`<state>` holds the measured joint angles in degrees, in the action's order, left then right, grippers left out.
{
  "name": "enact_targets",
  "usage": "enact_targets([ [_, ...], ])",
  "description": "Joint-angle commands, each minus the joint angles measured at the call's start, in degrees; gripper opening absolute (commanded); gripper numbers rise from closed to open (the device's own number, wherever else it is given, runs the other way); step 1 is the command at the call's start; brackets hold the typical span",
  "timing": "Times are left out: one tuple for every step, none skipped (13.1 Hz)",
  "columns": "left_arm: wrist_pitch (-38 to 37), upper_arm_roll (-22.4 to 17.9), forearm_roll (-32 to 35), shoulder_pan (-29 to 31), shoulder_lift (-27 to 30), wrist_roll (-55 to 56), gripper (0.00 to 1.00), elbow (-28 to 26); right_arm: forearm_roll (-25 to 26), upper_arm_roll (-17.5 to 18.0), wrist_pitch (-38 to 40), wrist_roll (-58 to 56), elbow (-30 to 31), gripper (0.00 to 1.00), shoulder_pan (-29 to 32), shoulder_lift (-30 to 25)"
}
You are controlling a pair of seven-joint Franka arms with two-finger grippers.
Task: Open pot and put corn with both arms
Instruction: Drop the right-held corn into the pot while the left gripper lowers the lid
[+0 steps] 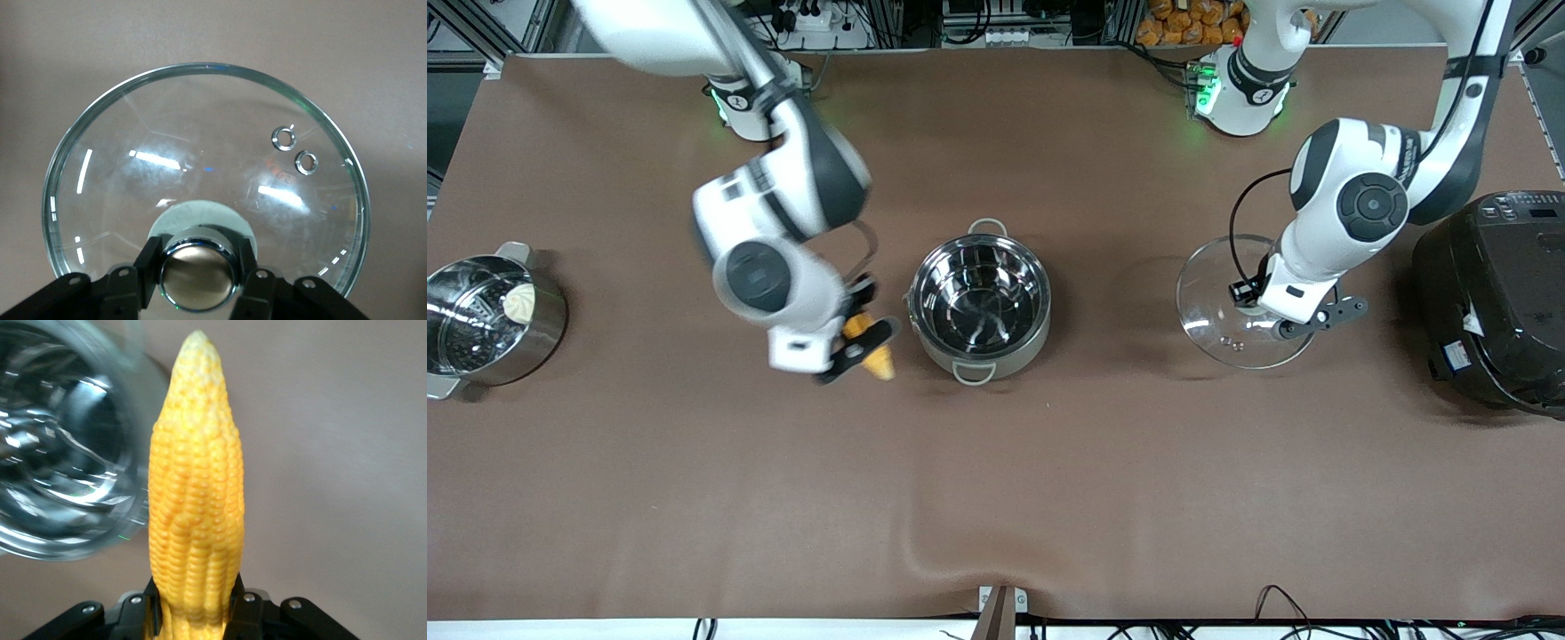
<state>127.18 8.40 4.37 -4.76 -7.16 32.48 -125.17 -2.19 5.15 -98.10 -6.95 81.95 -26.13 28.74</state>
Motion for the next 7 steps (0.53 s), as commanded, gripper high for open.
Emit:
enact_targets([
  [6.6, 0.8, 1.3, 2.8, -0.3, -2.4, 0.0, -3.4, 0.0, -0.8, -0.9, 7.5, -2.9, 0.0, -7.7, 3.2],
  [8.1, 0.8, 1.3, 3.1, -1.4, -3.0, 0.0, -3.7, 0.0, -0.8, -3.3, 8.8, -2.9, 0.0, -9.1, 3.8],
  [9.2, 0.8, 1.3, 3.4, -2.5, -3.0, 0.0, -4.0, -0.1, -0.8, -4.7, 9.8, -2.9, 0.0, -10.1, 4.6],
  [10.4, 0.9, 1.3, 4.3, -3.6, -3.1, 0.0, -4.1, -0.3, -0.8, -4.9, 11.1, -2.8, 0.0, -10.7, 5.0],
  [11.5, 0.9, 1.4, 5.0, -5.1, -3.1, 0.0, -4.0, -0.2, -0.8, -5.3, 12.0, -2.6, 0.0, -11.7, 5.4],
  [13.2, 0.9, 1.4, 5.1, -6.5, -3.1, 0.0, -4.1, -0.1, -0.8, -6.4, 12.4, -2.3, 0.0, -12.7, 5.8],
  [14.5, 0.9, 1.4, 5.0, -7.6, -3.0, 0.0, -4.0, 0.0, -0.8, -6.7, 12.5, -2.3, 0.0, -13.2, 6.2],
])
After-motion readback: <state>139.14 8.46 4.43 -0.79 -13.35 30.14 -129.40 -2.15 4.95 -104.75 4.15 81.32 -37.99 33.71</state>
